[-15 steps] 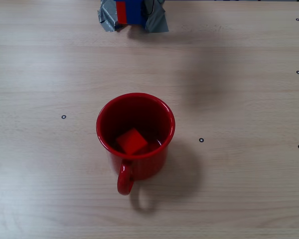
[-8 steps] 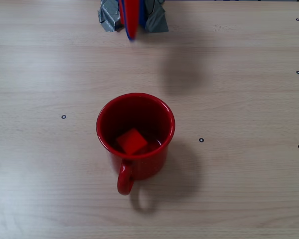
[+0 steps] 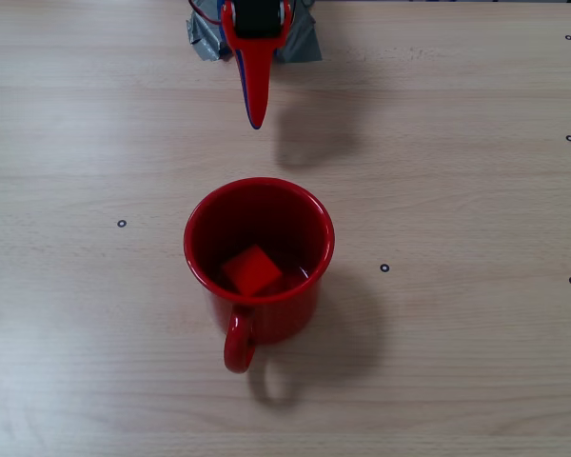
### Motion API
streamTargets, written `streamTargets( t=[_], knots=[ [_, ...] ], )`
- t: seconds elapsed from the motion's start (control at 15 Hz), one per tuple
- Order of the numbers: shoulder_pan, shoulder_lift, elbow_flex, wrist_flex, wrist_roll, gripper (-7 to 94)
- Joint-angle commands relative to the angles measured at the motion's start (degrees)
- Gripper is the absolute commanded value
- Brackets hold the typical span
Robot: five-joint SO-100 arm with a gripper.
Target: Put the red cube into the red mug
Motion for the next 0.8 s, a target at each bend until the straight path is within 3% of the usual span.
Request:
streamTargets(
  t=[0.0, 0.73],
  knots=[
    [-0.4, 3.3, 2.5, -1.0, -1.2, 0],
    [-0.1, 3.3, 2.5, -1.0, -1.0, 0]
  ],
)
